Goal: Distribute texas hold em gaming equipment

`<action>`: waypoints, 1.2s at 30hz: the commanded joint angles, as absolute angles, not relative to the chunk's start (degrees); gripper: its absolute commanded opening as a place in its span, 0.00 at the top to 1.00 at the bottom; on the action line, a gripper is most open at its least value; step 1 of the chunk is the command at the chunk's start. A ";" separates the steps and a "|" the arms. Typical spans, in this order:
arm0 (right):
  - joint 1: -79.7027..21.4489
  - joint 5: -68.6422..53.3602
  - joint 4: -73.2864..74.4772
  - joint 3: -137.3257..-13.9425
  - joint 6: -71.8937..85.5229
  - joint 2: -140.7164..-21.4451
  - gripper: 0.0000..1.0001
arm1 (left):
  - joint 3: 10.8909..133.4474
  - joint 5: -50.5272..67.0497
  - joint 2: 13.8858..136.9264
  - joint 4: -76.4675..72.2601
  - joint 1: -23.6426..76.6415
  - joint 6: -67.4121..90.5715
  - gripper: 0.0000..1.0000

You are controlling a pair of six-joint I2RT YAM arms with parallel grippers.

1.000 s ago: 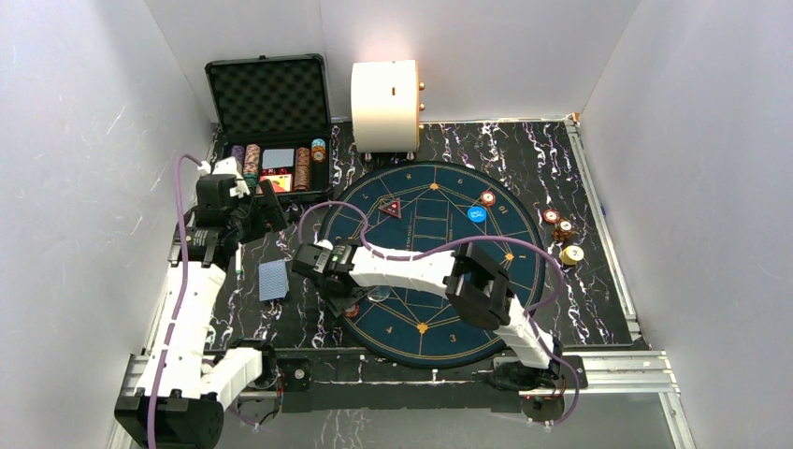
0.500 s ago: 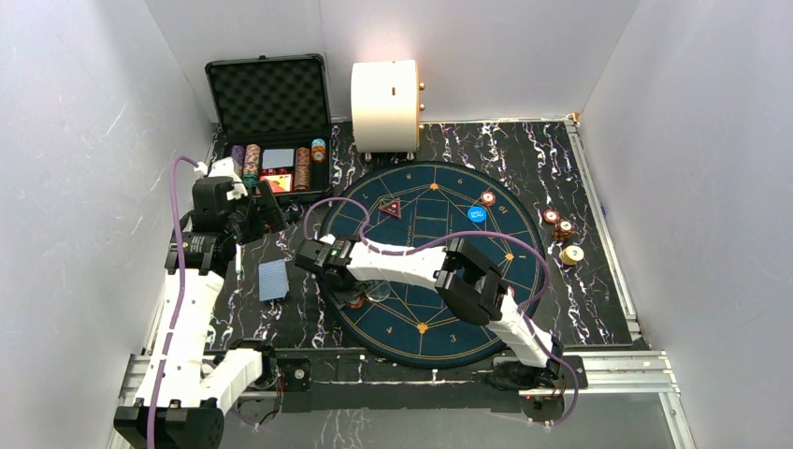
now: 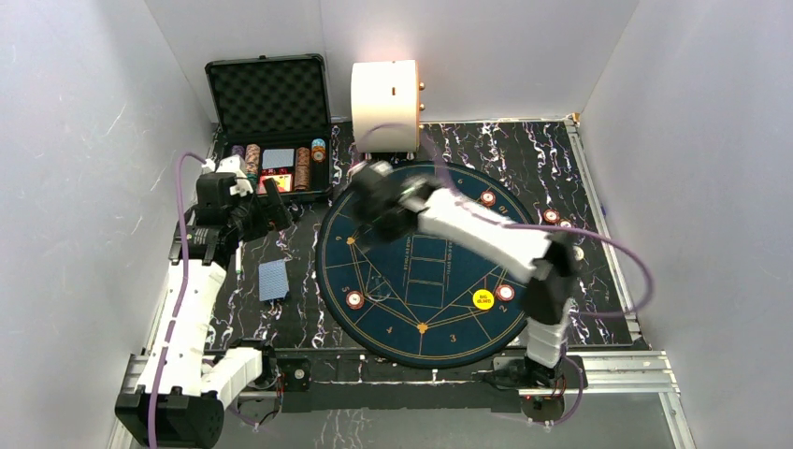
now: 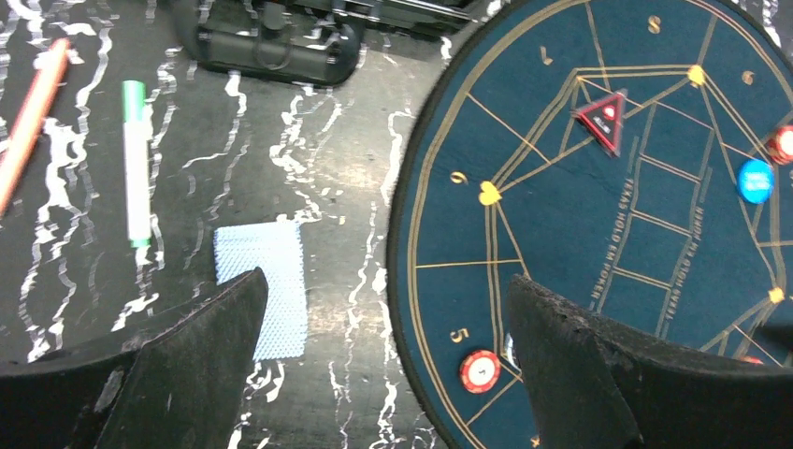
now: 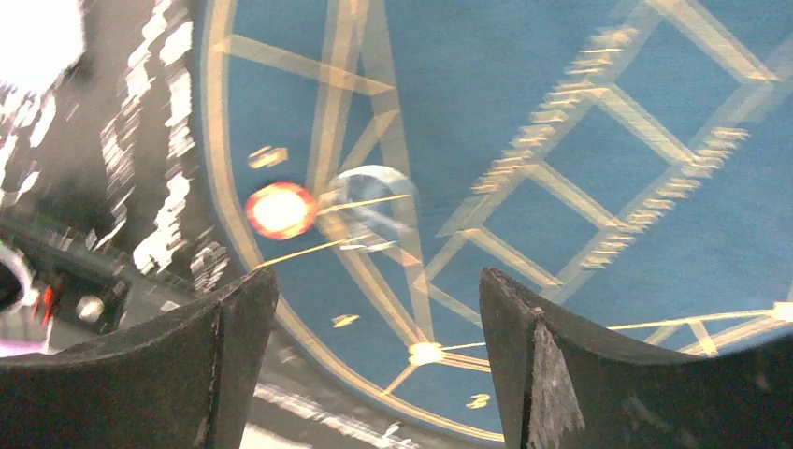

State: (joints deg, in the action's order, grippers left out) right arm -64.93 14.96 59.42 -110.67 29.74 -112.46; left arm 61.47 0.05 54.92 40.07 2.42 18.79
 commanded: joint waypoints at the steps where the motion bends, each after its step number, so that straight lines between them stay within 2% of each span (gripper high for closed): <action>1: -41.86 18.87 54.58 -93.91 25.23 -95.79 0.12 | 61.48 9.20 57.65 36.88 2.57 18.28 0.02; 5: -22.44 17.27 47.33 -84.86 19.96 -90.14 0.10 | 60.74 16.49 60.71 34.04 6.05 18.51 0.02; 9: -7.04 15.36 45.03 -81.63 16.99 -90.86 0.10 | 62.44 15.63 63.52 33.31 12.90 17.40 0.02; 17: 9.65 16.72 43.42 -76.67 13.52 -91.37 0.09 | 62.74 11.05 66.58 31.42 24.56 16.69 0.02; 22: 13.09 13.21 43.16 -77.72 13.50 -95.67 0.02 | 62.49 6.52 66.91 31.47 29.39 15.91 0.02; 36: 14.22 10.02 42.17 -79.51 12.98 -104.79 0.02 | 61.48 3.60 66.09 31.51 30.58 15.83 0.02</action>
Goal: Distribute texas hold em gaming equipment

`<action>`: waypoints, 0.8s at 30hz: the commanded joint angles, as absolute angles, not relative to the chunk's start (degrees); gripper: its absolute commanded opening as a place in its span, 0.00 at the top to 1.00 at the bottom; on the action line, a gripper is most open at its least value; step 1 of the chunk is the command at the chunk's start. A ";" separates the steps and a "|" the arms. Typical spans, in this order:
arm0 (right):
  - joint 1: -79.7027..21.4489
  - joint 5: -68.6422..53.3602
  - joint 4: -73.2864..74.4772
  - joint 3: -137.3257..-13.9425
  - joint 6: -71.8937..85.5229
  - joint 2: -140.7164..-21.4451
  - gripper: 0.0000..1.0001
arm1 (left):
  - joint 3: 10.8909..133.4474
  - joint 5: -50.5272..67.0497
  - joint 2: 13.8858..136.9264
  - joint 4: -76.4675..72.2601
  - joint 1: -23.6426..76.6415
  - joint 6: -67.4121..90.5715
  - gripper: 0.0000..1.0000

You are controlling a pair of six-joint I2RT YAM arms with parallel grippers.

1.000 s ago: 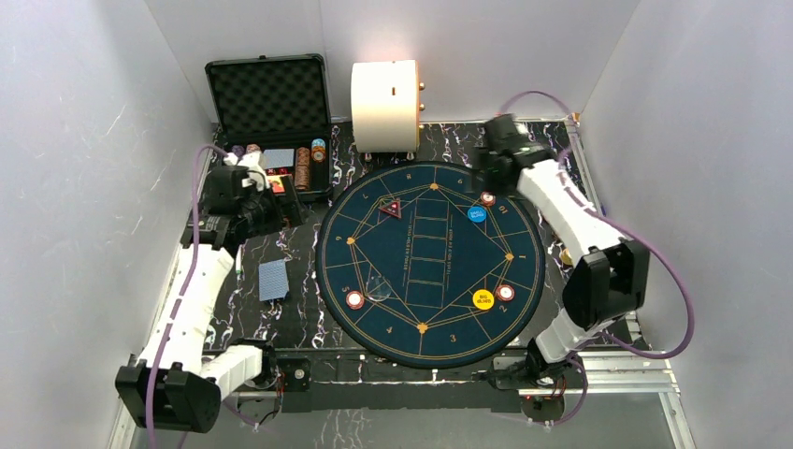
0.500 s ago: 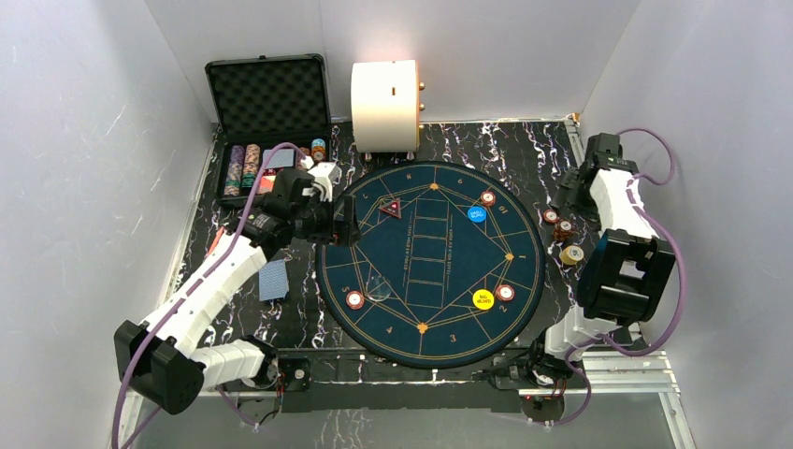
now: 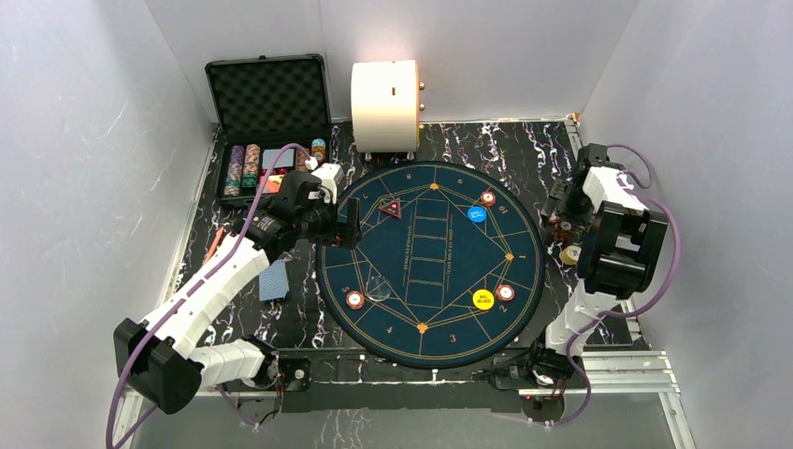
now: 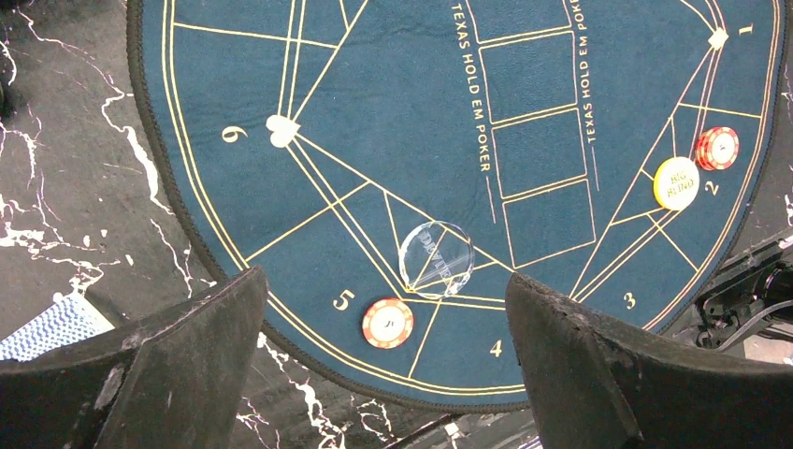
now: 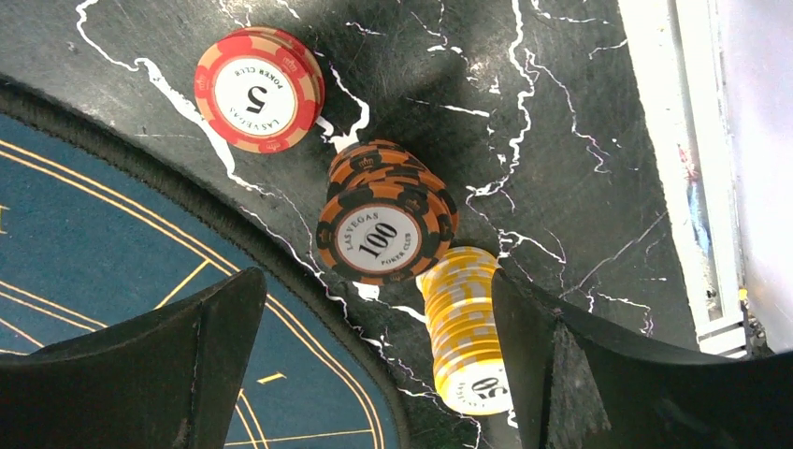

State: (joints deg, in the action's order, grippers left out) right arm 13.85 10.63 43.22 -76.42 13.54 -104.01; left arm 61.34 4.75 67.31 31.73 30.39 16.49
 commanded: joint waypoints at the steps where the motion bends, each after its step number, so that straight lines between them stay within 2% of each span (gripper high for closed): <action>1: 14.24 10.15 42.20 -79.54 12.98 -105.11 0.02 | 61.44 3.53 66.09 31.47 30.61 15.82 0.02; 4: 14.41 10.16 41.38 -79.36 13.17 -105.66 0.04 | 61.35 3.39 66.25 31.38 30.58 15.82 0.02; 10: 14.50 11.14 41.40 -80.80 13.41 -107.48 0.21 | 61.34 3.22 66.20 31.44 30.57 15.64 0.02; 24: 14.68 11.70 41.84 -82.73 13.58 -109.59 0.31 | 61.17 3.58 66.40 31.38 30.58 15.47 0.02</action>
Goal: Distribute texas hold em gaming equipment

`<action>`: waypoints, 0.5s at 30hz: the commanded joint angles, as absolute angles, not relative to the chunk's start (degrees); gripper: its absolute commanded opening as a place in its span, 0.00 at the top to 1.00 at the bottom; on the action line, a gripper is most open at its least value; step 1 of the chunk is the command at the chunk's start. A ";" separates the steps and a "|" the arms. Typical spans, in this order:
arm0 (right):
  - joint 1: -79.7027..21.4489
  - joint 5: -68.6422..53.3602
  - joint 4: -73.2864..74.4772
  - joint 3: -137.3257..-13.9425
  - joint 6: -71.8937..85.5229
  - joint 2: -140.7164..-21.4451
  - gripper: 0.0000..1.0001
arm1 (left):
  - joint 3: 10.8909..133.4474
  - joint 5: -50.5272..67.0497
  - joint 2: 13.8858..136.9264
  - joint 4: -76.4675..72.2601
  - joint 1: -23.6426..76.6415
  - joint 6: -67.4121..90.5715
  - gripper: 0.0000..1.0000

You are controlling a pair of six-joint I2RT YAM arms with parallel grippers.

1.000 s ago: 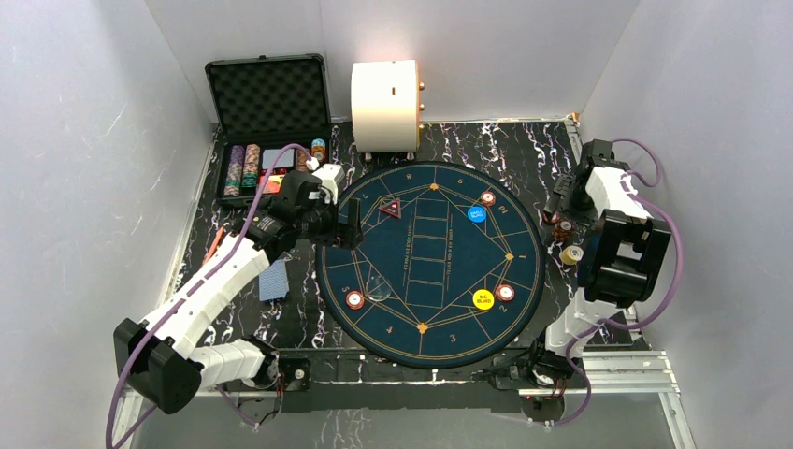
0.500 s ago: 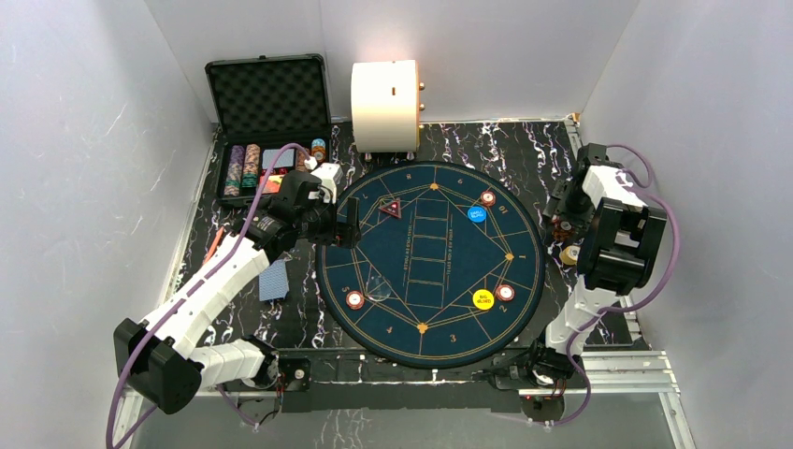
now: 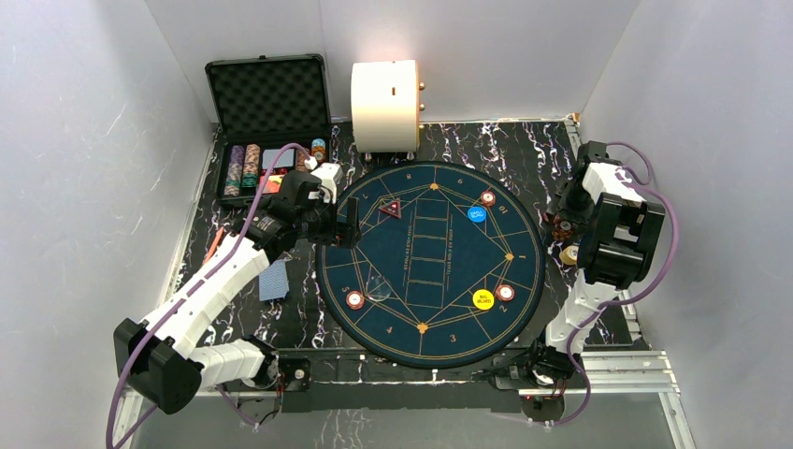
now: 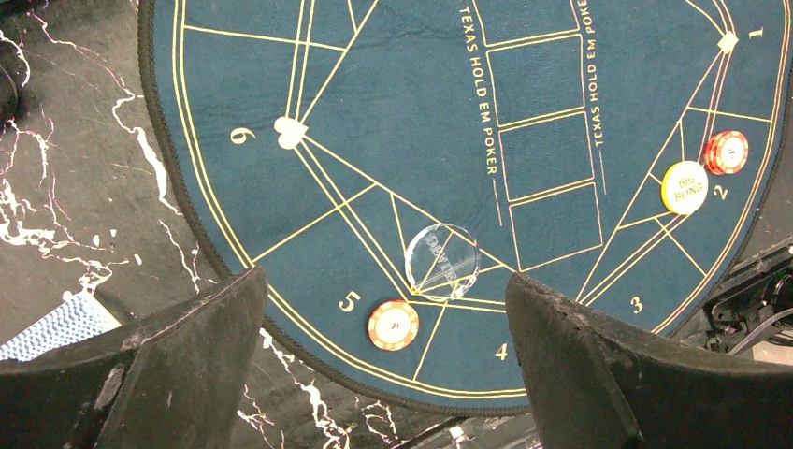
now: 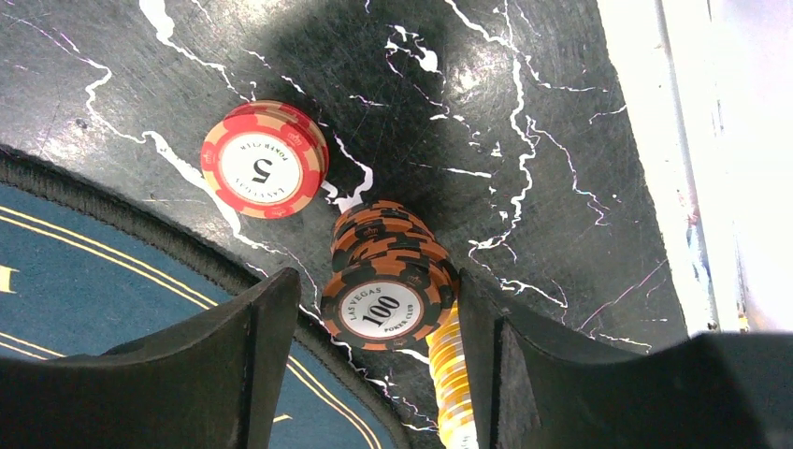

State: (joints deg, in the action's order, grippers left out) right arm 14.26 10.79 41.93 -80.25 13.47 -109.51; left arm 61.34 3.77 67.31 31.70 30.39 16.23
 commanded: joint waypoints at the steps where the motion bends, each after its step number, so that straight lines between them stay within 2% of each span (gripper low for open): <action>1: 14.68 11.74 41.84 -82.73 13.61 -109.60 0.32 | 61.17 3.60 66.41 31.38 30.59 15.47 0.02; 15: 14.77 12.98 42.01 -81.80 13.43 -107.43 0.49 | 61.23 3.95 66.38 31.46 30.61 15.47 0.02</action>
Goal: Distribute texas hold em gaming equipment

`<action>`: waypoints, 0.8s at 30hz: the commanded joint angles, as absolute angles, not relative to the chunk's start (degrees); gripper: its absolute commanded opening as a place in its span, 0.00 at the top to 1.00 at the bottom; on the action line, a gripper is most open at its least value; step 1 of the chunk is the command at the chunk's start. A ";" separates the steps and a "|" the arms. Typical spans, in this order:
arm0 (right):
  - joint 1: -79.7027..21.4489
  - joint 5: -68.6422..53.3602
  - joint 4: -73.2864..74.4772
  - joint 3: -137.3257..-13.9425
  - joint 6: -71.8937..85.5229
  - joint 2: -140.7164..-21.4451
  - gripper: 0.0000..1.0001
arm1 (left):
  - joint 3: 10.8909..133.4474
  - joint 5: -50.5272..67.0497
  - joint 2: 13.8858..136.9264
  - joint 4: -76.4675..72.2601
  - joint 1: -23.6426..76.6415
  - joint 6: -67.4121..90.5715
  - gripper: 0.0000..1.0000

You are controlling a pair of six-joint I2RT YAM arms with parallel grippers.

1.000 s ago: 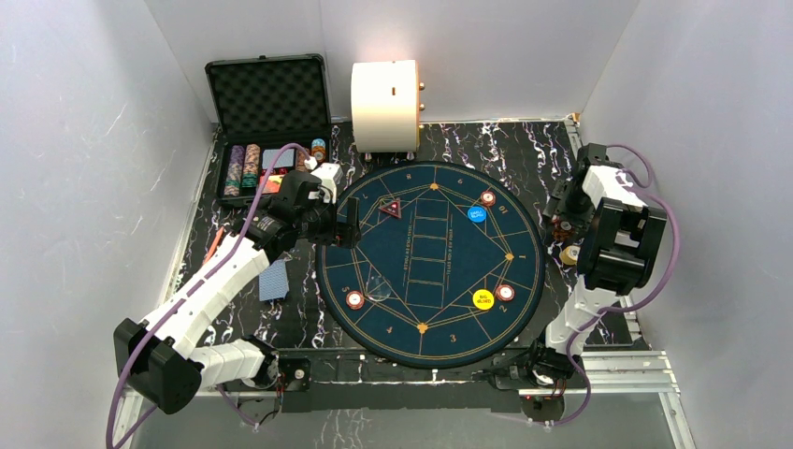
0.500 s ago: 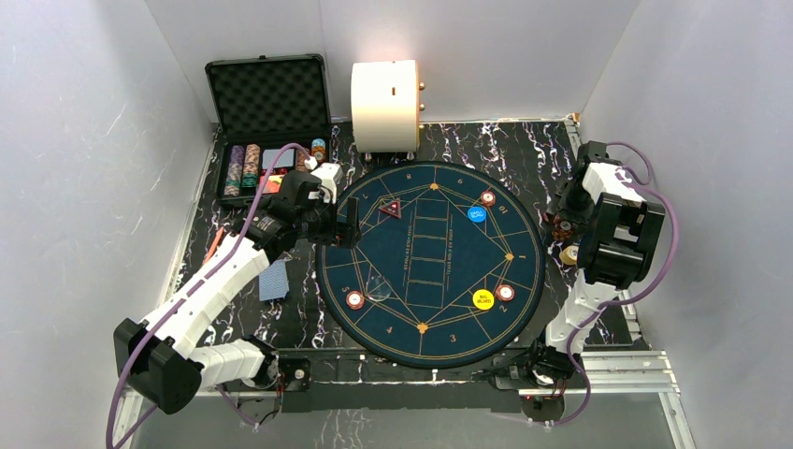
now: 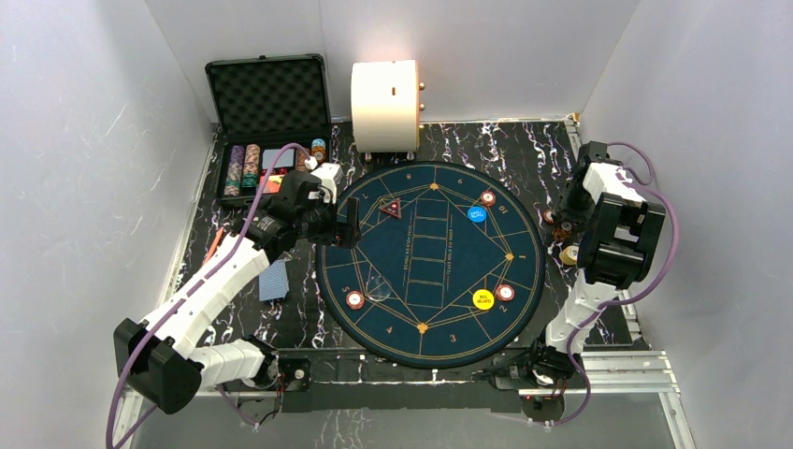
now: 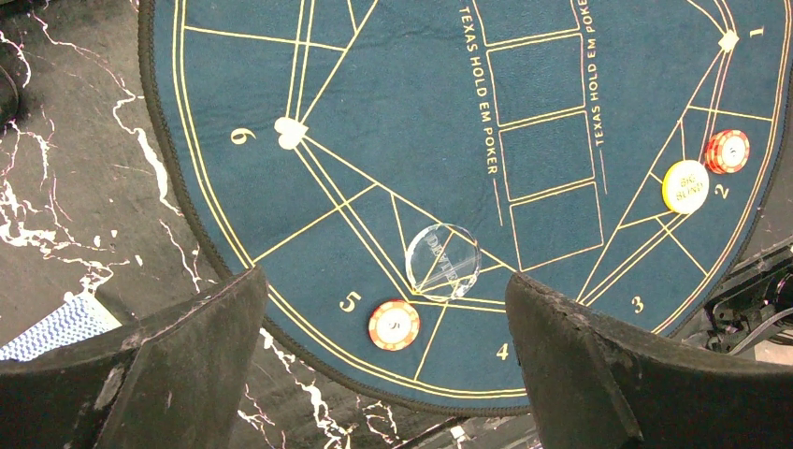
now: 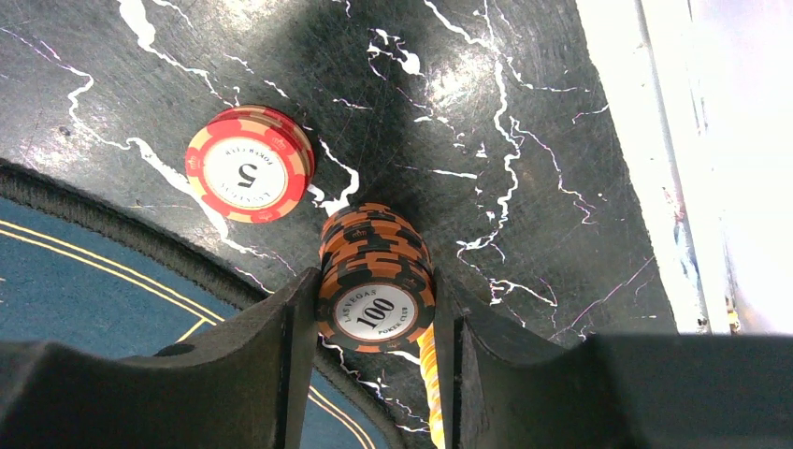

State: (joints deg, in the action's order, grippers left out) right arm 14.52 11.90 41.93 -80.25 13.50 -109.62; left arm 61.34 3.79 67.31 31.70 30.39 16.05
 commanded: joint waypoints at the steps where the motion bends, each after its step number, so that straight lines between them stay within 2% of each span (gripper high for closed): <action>1: 14.77 13.07 42.06 -81.70 13.41 -107.07 0.50 | 61.23 4.00 66.37 31.40 30.59 15.47 0.02; 10: 14.77 14.73 42.85 -80.98 13.45 -103.31 0.56 | 61.26 4.39 66.01 31.42 30.60 15.64 0.02; 16: 13.51 9.91 43.84 -81.60 14.54 -101.14 0.59 | 61.33 4.49 66.08 31.55 30.57 15.86 0.02; 24: -1.82 9.57 43.76 -86.64 19.39 -106.55 0.59 | 61.61 5.71 66.46 31.00 30.43 16.55 0.02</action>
State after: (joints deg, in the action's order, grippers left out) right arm 6.07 10.61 43.68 -81.41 16.45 -103.83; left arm 61.34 4.25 67.31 31.57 30.48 16.29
